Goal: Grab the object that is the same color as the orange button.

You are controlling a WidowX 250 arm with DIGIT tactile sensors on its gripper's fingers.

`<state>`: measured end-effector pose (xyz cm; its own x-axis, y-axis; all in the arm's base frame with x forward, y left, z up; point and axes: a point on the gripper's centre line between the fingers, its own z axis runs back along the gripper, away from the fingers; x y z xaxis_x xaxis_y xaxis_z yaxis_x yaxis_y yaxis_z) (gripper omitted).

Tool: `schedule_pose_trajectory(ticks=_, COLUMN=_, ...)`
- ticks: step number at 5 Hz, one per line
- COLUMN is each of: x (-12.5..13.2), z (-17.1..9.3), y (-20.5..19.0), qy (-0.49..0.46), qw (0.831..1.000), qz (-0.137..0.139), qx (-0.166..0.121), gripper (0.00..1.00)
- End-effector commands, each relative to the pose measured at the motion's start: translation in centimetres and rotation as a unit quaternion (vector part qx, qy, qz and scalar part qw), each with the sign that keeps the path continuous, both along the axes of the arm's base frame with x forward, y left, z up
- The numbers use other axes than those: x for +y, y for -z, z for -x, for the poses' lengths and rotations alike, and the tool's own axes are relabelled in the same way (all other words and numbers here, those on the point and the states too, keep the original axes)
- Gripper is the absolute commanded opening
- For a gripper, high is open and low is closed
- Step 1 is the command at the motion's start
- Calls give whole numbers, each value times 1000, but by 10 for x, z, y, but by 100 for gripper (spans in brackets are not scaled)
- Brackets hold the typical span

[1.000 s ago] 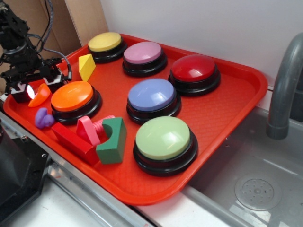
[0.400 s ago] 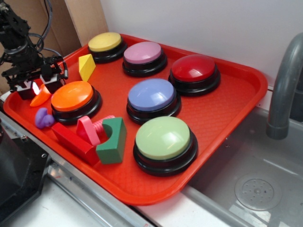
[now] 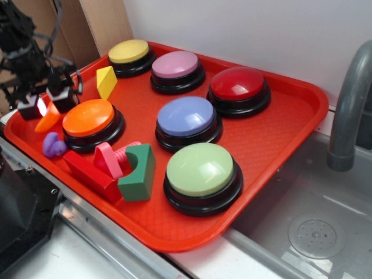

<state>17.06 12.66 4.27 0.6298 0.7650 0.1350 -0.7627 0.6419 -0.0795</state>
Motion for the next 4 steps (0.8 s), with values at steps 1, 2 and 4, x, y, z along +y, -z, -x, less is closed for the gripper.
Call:
schedule_pose_trajectory(ticks=1, x=-52, z=-24, y=-64, qy=148, qw=989, qz=16, qx=-28, gripper=0)
schedule_pose_trajectory(ticks=2, x=-91, z=-37, y=-82, qy=242, qw=970, qz=29, qx=1, gripper=0)
schedule_pose_trajectory(ticks=4, x=-133, z=-42, y=-83, qy=301, qw=952, qz=46, qx=25, gripper=0)
